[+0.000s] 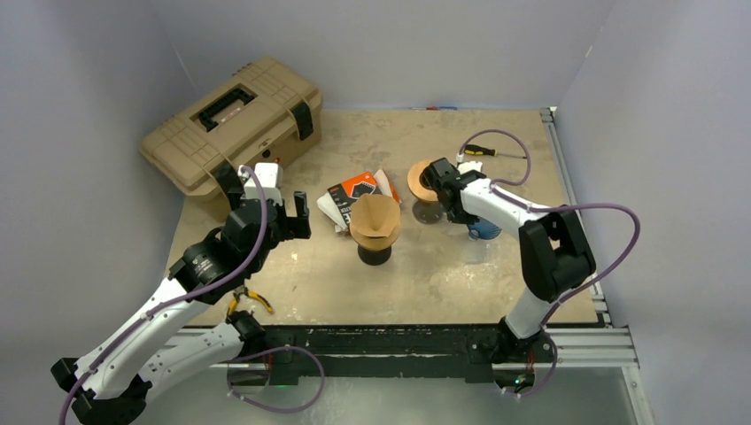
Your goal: Place the coffee filter in the dripper
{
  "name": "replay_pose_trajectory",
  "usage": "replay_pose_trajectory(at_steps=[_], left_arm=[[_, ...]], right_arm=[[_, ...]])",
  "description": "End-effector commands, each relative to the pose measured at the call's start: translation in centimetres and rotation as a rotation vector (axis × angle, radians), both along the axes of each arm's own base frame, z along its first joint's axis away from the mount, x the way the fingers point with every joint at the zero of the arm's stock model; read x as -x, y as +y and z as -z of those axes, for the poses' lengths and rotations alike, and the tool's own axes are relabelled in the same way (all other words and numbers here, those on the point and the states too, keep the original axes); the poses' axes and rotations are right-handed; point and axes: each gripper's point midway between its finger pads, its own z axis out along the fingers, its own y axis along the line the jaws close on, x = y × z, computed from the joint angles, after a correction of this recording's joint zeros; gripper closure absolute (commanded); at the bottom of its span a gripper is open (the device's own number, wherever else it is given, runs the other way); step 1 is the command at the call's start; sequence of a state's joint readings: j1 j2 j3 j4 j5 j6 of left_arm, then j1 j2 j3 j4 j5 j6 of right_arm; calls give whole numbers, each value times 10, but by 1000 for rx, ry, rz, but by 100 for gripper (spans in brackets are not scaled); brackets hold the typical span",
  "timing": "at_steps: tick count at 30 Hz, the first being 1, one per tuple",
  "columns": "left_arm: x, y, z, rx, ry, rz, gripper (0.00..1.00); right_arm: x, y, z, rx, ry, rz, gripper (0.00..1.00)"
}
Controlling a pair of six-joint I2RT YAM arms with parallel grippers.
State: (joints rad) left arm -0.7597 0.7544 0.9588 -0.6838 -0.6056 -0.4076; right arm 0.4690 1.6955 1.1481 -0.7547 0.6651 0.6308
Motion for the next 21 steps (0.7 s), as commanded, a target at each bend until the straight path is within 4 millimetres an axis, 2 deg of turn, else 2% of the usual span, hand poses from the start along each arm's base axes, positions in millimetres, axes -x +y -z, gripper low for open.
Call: replay_pose_trajectory(at_steps=[1,8,21], left_arm=[[0,-1,-8,17,-18,7,1],[1,-1,-8,18,-19,8,1],[1,-1,-10,22,-22,7,1]], right_arm=[[-5,-11,-23,33,-60,31,100],[-4,0,-28,-35,-65,4,100],[9,-7,-19,-9,-14,-22,100]])
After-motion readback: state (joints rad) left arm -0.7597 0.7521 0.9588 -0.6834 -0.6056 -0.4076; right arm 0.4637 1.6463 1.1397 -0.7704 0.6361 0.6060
